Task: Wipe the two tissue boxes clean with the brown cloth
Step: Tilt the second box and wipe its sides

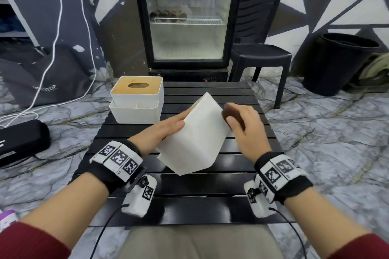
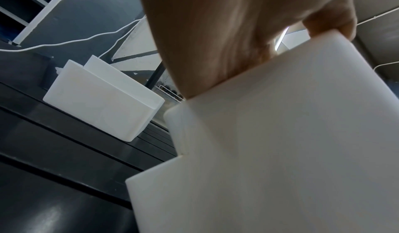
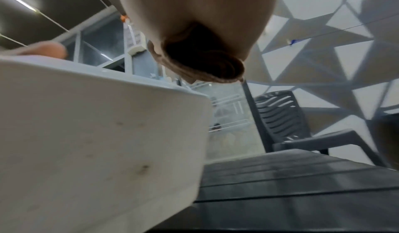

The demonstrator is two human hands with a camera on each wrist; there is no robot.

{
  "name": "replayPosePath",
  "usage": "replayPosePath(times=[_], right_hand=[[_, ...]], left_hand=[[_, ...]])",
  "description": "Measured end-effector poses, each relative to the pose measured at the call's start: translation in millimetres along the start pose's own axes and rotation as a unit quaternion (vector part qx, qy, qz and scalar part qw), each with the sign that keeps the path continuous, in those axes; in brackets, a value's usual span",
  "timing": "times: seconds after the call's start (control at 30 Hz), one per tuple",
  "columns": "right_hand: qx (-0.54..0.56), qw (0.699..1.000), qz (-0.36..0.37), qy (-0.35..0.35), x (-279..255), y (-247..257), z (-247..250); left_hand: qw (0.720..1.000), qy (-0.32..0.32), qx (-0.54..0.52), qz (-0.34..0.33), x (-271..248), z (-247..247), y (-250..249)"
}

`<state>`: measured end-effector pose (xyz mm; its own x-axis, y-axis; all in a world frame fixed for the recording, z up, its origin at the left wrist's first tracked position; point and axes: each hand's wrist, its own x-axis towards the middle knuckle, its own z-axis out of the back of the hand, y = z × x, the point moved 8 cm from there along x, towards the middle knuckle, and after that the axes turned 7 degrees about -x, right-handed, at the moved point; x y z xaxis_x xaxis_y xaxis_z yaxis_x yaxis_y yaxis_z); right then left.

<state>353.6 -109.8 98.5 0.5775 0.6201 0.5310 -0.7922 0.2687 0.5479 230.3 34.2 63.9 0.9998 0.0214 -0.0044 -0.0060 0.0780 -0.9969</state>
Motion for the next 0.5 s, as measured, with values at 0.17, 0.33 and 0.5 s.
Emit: replayPosePath(times=[0.17,0.33,0.5], right_hand=[[-0.01,0.998,0.062,0.016,-15.8,59.8,-14.9],[-0.018,0.994,0.104,-0.024,-32.6,83.1,-24.7],[-0.016,0.992,0.122,-0.029,-31.6,85.0,-31.2]], left_hand=[[1.0,-0.01,0.0,-0.003,1.0,2.1,2.6],[0.999,-0.026,0.015,-0.016,-2.5,-1.0,-2.6],[0.999,-0.037,0.009,-0.022,-3.3,-1.6,-3.3]])
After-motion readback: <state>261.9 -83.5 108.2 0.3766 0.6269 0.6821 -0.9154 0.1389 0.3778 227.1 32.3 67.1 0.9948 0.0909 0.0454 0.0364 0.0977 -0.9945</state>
